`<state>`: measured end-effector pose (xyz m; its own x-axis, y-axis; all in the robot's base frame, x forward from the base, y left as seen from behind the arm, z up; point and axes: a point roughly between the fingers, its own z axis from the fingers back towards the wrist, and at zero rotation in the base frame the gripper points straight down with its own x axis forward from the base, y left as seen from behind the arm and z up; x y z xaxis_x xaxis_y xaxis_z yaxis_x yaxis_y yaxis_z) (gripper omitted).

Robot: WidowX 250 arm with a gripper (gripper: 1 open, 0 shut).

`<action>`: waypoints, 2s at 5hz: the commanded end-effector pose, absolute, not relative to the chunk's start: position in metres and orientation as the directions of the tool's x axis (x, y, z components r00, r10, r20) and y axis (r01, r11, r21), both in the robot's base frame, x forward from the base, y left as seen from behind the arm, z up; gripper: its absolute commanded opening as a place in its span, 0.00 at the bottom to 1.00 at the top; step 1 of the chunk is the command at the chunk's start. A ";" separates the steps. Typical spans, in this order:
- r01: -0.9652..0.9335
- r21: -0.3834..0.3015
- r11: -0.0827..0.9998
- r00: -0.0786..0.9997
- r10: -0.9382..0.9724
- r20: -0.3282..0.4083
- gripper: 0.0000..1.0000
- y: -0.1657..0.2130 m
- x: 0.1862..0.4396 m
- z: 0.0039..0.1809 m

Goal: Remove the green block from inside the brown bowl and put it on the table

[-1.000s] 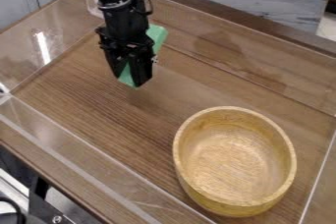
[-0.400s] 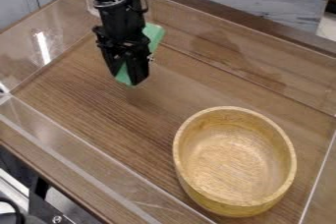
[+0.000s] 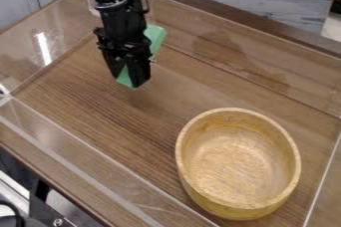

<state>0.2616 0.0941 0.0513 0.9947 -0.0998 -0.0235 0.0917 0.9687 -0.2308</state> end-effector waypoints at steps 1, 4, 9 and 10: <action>0.094 -0.206 0.974 0.996 -0.090 0.031 0.00 0.103 0.273 0.065; 0.106 -0.217 0.970 0.994 -0.101 0.033 0.00 0.103 0.271 0.065; 0.125 -0.233 0.964 0.992 -0.121 0.034 0.00 0.101 0.268 0.062; 0.123 -0.237 0.964 0.992 -0.119 0.033 0.00 0.106 0.269 0.060</action>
